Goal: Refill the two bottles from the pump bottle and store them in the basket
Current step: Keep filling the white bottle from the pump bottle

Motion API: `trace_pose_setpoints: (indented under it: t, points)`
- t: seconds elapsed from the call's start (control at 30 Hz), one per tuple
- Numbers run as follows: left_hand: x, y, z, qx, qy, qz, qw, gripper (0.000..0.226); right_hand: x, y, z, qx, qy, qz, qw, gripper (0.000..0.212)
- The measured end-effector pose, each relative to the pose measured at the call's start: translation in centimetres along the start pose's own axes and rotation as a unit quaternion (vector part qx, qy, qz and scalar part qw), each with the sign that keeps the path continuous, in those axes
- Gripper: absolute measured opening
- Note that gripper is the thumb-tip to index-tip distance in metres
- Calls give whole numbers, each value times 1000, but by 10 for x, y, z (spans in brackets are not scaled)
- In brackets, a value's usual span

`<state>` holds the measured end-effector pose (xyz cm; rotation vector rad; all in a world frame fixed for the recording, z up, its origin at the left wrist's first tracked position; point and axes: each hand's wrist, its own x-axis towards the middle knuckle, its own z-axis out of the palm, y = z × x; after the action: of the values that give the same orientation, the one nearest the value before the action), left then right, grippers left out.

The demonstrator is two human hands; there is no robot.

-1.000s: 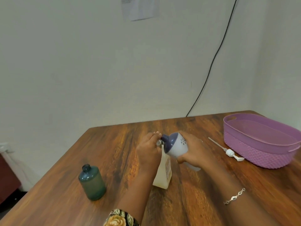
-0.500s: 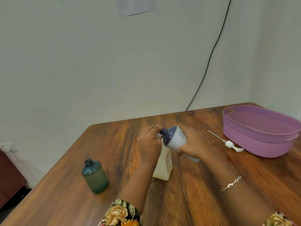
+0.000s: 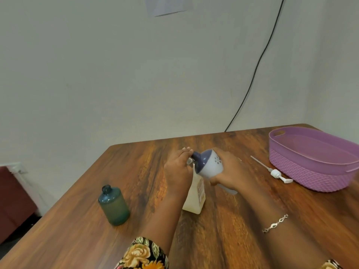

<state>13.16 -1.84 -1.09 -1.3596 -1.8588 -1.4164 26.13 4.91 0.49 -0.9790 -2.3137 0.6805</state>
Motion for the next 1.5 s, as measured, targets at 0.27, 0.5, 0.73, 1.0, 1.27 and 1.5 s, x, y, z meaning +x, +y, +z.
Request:
trace_pose_setpoints:
  t: [0.27,0.5,0.73,1.0,1.27,1.5]
  points:
    - [10,4,-4,11,-7,-35,999,29,1,3,-1,34,3,-3,999,78]
    - [-1,-2,-2,-3,0,-9,1000,24,3,2,2,-17,-6,9,1000,87]
    - [19,4,-9,33,-33,8,999,28,5,0,-1,17,3,-9,1000,78]
    - [-6,-6,6,13,32,38,999,28,9,4,5,-17,4,2,1000,79]
    - [11,1,-2,21,6,14,1000,30,8,3,0,7,-7,-7,1000,79]
    - [0,-13,3,19,1,43,999,28,5,0,-1,-34,-18,-3,999,82]
